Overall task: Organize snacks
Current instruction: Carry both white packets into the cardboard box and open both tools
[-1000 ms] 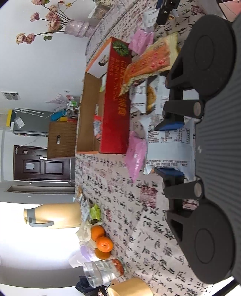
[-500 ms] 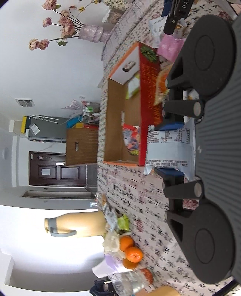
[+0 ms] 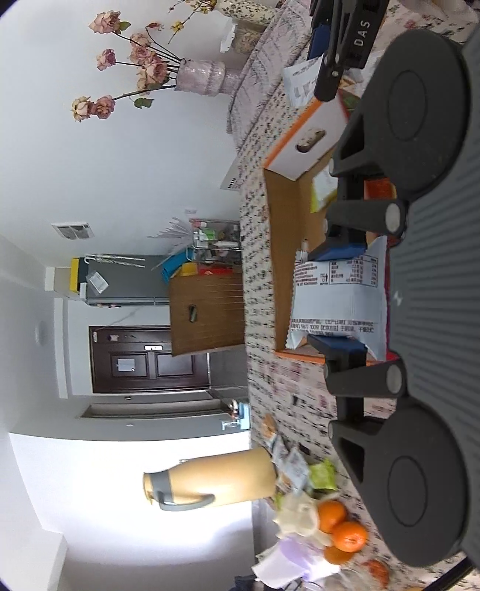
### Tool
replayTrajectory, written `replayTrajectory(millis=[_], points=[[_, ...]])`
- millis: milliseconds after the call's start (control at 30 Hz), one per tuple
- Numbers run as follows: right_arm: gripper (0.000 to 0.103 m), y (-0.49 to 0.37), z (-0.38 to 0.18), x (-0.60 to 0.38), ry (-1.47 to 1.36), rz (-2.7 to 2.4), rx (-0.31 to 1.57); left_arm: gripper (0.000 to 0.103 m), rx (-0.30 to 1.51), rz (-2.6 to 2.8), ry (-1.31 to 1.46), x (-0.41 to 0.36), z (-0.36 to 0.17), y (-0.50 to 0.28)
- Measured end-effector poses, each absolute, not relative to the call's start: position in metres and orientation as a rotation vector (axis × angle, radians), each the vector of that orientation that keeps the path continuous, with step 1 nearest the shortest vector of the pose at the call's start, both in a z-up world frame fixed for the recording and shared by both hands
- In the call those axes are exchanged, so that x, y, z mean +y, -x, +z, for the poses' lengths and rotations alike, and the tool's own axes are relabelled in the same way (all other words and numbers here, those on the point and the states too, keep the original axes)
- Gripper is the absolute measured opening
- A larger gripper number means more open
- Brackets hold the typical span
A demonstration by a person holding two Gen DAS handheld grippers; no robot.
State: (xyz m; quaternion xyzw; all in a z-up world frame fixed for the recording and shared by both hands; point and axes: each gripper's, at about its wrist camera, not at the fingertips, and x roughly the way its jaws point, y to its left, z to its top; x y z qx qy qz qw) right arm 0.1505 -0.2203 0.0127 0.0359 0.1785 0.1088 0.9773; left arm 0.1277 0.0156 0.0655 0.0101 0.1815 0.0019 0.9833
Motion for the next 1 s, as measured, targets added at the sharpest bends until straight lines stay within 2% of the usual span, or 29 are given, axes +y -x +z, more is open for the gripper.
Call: replayTrajectory(millis=[367, 1000], points=[[0.046, -0.212, 0.021, -0.194, -0.066, 0.244, 0.35, 0.041, 0.327, -0.008, -0.042, 0.001, 0.079, -0.184], [0.046, -0.242, -0.016, -0.184, -0.084, 0.251, 0.418, 0.041, 0.442, -0.003, 0.004, 0.017, 0.027, -0.233]])
